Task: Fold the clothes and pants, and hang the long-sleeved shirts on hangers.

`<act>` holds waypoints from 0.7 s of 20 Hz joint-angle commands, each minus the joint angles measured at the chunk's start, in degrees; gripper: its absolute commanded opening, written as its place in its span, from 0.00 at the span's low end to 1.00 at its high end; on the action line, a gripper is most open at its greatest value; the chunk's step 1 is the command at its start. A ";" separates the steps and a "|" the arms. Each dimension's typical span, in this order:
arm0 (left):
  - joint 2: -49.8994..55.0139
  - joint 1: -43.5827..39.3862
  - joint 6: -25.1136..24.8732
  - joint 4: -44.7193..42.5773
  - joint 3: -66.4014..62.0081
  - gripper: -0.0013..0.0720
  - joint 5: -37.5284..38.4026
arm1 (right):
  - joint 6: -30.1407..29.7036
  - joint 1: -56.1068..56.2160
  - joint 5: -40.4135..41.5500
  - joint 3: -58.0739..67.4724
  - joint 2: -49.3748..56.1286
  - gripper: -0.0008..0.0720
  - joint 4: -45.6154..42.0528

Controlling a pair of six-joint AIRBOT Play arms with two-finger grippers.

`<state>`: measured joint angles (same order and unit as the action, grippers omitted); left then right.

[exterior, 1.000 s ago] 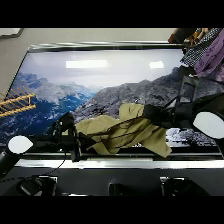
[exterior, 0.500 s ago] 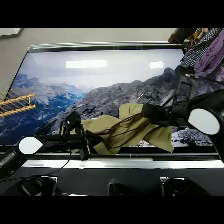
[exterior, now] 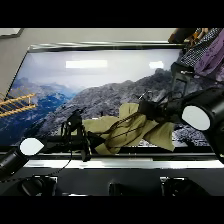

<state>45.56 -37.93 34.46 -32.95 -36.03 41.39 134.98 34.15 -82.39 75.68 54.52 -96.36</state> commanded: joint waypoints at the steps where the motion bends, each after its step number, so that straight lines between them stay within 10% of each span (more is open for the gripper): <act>1: 0.04 -0.07 0.00 0.02 -0.02 0.04 -0.66 | -0.92 -0.02 -0.28 0.07 -0.02 0.46 2.14; 3: 0.04 -0.07 0.00 0.02 -0.02 0.04 -0.90 | -1.88 -0.02 -1.25 0.07 -0.70 0.65 2.73; 14: 0.04 -0.07 0.00 0.02 -0.02 0.04 -0.94 | 5.33 -0.09 -10.56 4.00 -8.87 0.69 -24.24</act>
<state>45.58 -37.95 34.46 -32.91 -36.03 40.47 138.67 34.09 -89.93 78.72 46.24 -114.50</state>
